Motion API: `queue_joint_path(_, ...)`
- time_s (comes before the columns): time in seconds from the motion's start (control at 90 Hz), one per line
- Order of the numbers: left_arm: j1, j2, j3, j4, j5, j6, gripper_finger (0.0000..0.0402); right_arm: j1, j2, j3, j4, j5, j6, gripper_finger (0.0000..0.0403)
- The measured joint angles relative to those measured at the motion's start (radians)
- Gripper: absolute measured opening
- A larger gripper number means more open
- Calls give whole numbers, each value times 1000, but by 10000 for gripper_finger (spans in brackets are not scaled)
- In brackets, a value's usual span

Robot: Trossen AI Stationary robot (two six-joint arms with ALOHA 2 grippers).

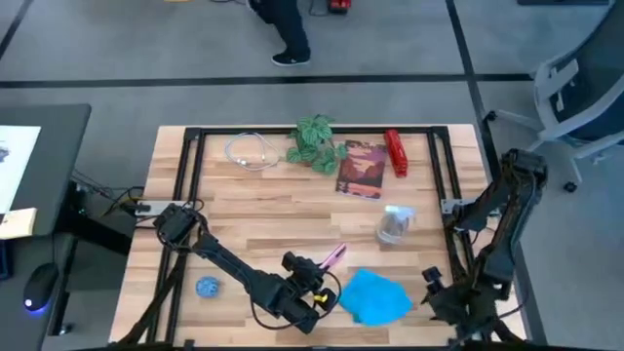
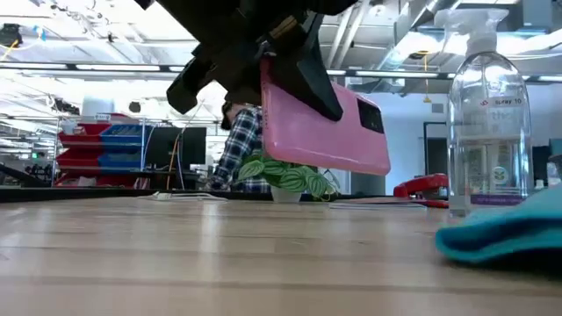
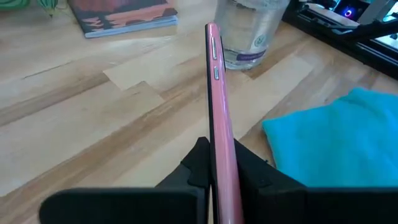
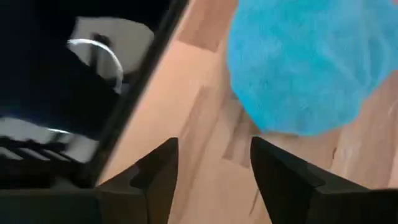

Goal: Apply microfiber cloth
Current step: Wipe the back and front of the pink cellphone with the blue microfiber cloth

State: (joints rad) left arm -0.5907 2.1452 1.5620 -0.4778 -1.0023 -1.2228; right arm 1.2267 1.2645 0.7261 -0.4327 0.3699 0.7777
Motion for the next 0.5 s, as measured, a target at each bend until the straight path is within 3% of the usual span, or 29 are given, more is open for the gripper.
queue_joint_path(0.1,0,0,0,3,0,2,11,-20,-57,0,3,118,49,194)
queue_joint_path(0.222,1,0,0,8,1,7,11,-77,-30,0,29,217,27,194)
queue_joint_path(0.333,1,0,0,13,1,7,11,-155,58,0,144,217,-61,193)
queue_joint_path(0.5,2,0,0,26,17,13,11,-272,189,0,291,89,-220,177)
